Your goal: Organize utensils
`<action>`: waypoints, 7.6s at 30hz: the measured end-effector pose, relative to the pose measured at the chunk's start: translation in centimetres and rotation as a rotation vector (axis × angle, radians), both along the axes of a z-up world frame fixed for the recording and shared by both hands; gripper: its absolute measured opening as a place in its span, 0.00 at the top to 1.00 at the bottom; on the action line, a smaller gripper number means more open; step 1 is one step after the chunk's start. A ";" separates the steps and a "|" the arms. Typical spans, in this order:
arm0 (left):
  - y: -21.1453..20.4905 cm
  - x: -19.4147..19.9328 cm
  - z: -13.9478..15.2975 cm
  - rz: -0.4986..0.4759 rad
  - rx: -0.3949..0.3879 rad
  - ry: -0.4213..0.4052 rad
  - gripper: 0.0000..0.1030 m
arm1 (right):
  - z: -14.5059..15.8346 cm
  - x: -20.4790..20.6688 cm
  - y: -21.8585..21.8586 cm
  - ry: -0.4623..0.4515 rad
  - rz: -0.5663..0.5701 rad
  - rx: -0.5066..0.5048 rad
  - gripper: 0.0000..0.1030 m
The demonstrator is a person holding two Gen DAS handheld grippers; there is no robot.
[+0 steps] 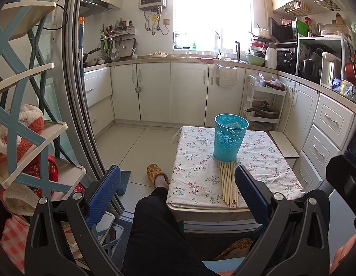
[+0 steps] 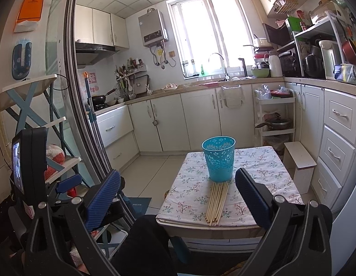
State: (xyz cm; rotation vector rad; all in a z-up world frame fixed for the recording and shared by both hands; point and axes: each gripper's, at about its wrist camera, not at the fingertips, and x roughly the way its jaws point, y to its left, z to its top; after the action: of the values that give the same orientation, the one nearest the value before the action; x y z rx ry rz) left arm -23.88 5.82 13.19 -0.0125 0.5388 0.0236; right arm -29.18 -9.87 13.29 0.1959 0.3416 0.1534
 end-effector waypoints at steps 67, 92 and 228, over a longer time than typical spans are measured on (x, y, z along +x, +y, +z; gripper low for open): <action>-11.9 35.2 -27.4 -0.151 0.044 0.612 0.08 | -23.7 30.9 -9.4 0.677 0.009 -0.122 0.92; -6.1 32.5 -12.4 -0.386 -0.233 0.431 0.96 | -24.7 30.1 -11.6 0.604 0.026 0.085 0.92; -8.7 29.6 -21.9 -0.175 0.038 0.476 0.15 | -23.9 31.0 -7.5 0.632 -0.001 -0.142 0.91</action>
State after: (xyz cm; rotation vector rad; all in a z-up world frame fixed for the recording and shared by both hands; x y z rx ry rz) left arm 5.72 -2.92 -8.73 0.0790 1.0135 -0.1378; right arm 1.82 -17.42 -10.65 0.0989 0.9788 0.0622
